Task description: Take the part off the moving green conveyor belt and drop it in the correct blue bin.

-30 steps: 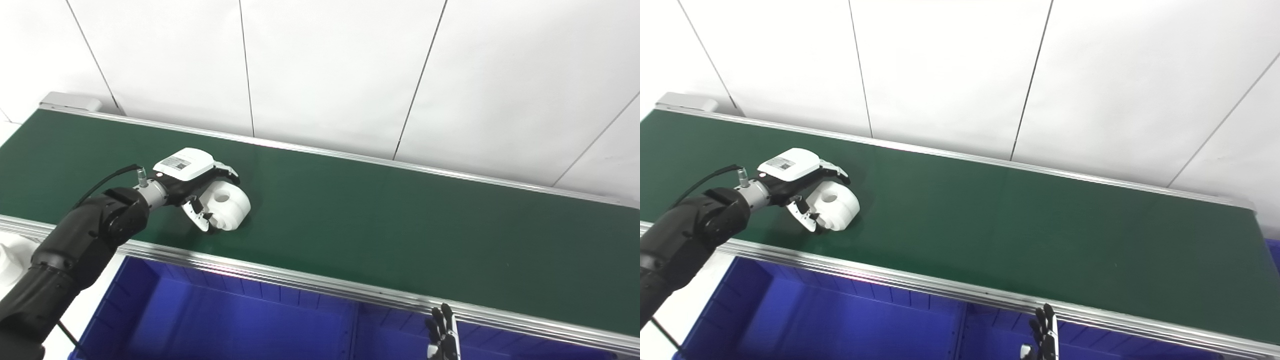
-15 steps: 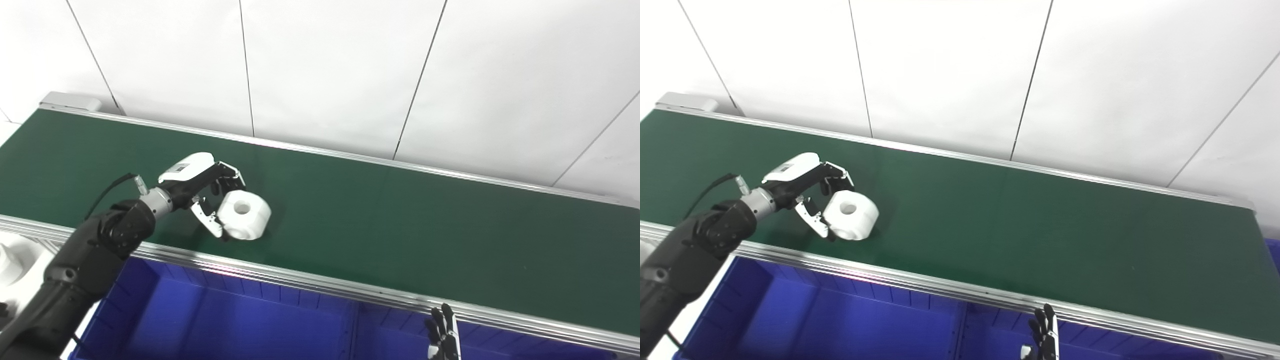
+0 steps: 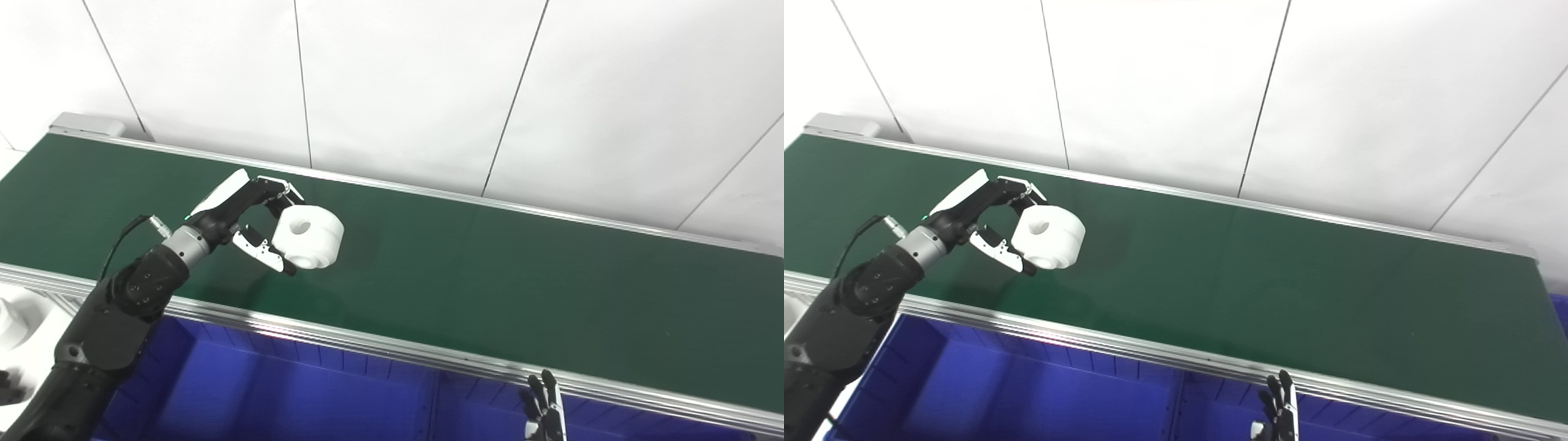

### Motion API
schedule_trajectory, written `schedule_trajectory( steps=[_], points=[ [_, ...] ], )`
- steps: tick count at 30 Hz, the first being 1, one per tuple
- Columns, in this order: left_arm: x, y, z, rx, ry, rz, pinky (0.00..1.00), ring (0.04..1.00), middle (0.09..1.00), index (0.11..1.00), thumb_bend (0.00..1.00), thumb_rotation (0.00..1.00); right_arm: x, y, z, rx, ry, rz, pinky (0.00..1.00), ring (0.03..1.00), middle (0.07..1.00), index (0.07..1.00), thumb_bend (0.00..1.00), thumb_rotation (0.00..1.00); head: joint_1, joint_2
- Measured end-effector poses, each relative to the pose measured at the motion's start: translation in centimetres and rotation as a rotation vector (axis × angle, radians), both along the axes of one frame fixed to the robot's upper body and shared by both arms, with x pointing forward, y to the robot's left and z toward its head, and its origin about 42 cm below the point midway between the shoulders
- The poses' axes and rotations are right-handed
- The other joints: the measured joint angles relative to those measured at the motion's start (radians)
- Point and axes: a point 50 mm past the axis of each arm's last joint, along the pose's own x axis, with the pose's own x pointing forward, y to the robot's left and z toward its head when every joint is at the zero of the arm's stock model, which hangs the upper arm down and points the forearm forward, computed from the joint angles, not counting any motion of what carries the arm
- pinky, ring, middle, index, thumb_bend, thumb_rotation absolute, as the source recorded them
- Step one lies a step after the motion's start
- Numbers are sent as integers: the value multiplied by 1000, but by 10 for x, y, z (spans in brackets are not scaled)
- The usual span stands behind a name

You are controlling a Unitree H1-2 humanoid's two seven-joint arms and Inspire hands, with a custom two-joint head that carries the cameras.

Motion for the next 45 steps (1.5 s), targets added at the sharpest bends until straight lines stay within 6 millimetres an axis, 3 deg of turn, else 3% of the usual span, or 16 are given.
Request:
schedule_trajectory(
  steps=[6, 10, 14, 16, 19, 26, 28, 29, 30, 32, 34, 36, 41, 43, 44, 45],
  points=[
    [-42, 2, 37, 112, -55, -139, 444, 504, 510, 463, 520, 0, -4, 0, 7, 5, -13, 3, 915, 897, 934, 977, 565, 1000, -11, 38],
    [-84, 10, 55, 301, -89, -227, 408, 448, 487, 483, 523, 0, -3, -1, 16, 6, -36, 5, 916, 884, 924, 976, 561, 1000, -44, 71],
    [-120, 10, 45, 414, -52, -264, 440, 453, 483, 486, 524, 0, -2, 3, 18, 12, -40, 25, 911, 882, 923, 974, 547, 1000, -73, 87],
    [-138, 8, 34, 448, -8, -276, 385, 430, 473, 496, 523, 0, -2, 5, 19, 17, -38, 26, 902, 883, 923, 973, 549, 1000, -86, 92],
    [-158, 3, 24, 508, 28, -294, 470, 480, 496, 477, 523, 0, -1, 7, 23, 4, -36, 23, 879, 879, 921, 970, 550, 1000, -118, 107],
    [-170, -8, 0, 662, 15, -256, 534, 526, 503, 475, 523, 0, -1, 8, 26, -12, -21, 34, 878, 884, 926, 974, 540, 1000, -150, 120],
    [-169, -8, -4, 681, 8, -241, 553, 559, 570, 489, 522, 50, -2, 9, 26, -15, -21, 36, 873, 884, 927, 971, 537, 1000, -164, 121],
    [-169, -5, -5, 688, 4, -229, 649, 673, 686, 657, 798, 198, -2, 9, 26, -16, -21, 37, 865, 878, 922, 965, 540, 1000, -178, 126],
    [-168, -3, -5, 702, 4, -216, 649, 673, 686, 657, 798, 198, -2, 9, 27, -18, -22, 37, 865, 878, 922, 965, 540, 1000, -178, 126],
    [-167, 0, -2, 728, 1, -197, 756, 781, 792, 765, 916, 334, -2, 10, 27, -23, -22, 38, 853, 870, 916, 957, 542, 1000, -196, 129],
    [-167, -1, 4, 748, -4, -193, 808, 846, 864, 816, 980, 410, -2, 10, 27, -23, -23, 37, 845, 868, 914, 949, 532, 1000, -199, 129],
    [-168, -5, 13, 749, -21, -192, 821, 868, 892, 831, 996, 437, -2, 10, 27, -22, -23, 37, 843, 867, 914, 946, 532, 1000, -204, 130],
    [-175, -13, 31, 675, -36, -167, 772, 836, 881, 840, 1000, 367, -2, 10, 27, -23, -22, 36, 848, 874, 918, 950, 528, 1000, -224, 144],
    [-181, -22, 38, 566, -26, -145, 720, 810, 859, 839, 912, 324, -3, 10, 29, -22, -25, 34, 853, 877, 919, 948, 533, 1000, -230, 149],
    [-186, -29, 42, 462, -11, -116, 684, 801, 861, 855, 818, 314, -4, 10, 30, -21, -27, 32, 855, 879, 920, 947, 538, 1000, -235, 150],
    [-192, -40, 48, 344, -3, -85, 681, 800, 861, 857, 812, 313, -5, 10, 31, -20, -27, 30, 855, 879, 920, 947, 539, 1000, -235, 150]
  ],
)
